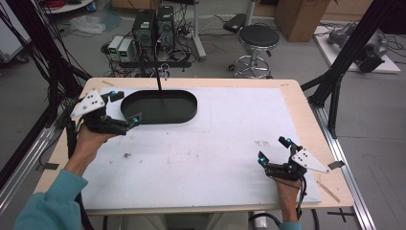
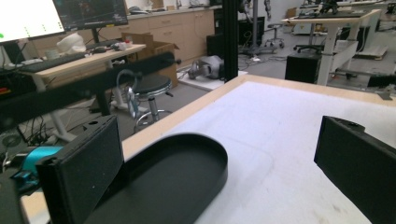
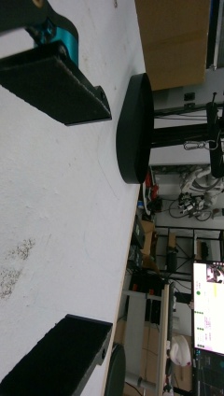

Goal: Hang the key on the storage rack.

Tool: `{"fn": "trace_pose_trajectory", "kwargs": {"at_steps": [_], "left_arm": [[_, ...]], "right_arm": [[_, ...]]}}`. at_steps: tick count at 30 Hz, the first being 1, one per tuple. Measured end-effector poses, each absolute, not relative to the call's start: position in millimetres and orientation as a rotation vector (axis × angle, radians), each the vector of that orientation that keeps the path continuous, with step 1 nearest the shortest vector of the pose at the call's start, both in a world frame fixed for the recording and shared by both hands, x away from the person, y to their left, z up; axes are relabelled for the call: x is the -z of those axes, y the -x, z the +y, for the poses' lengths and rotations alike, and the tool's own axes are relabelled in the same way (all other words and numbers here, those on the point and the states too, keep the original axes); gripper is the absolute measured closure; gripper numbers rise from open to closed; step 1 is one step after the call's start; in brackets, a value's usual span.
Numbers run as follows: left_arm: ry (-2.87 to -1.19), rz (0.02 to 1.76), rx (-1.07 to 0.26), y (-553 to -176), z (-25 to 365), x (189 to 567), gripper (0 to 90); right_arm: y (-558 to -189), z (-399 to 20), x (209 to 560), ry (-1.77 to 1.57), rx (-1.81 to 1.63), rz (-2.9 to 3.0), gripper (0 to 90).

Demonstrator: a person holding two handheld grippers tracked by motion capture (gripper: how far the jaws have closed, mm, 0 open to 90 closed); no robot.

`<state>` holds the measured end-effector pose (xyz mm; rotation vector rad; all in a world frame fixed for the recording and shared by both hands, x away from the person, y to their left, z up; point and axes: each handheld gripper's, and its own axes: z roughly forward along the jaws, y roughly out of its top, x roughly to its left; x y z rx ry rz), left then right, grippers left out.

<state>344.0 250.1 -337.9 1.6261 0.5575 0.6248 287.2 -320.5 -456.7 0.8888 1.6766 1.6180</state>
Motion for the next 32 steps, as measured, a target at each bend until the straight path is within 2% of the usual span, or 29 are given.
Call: {"fn": "trace_pose_trajectory", "kwargs": {"at_steps": [11, 19, 32], "left_arm": [[-1.517, 0.652, -0.631, -292.2, 279.6, 405.7, 1.7], [-1.518, 0.669, -0.676, -276.8, 284.1, 443.1, 1.7], [-1.452, 0.665, -0.699, -272.3, 286.7, 457.2, 1.7]], "right_arm": [[-286.7, -320.3, 456.7, -0.883, -1.618, 1.675, 1.1], [-286.5, -319.7, 456.8, -0.879, -1.615, 1.678, 1.1], [-287.1, -318.1, 456.5, -0.876, -1.596, 1.693, 1.1]]}}
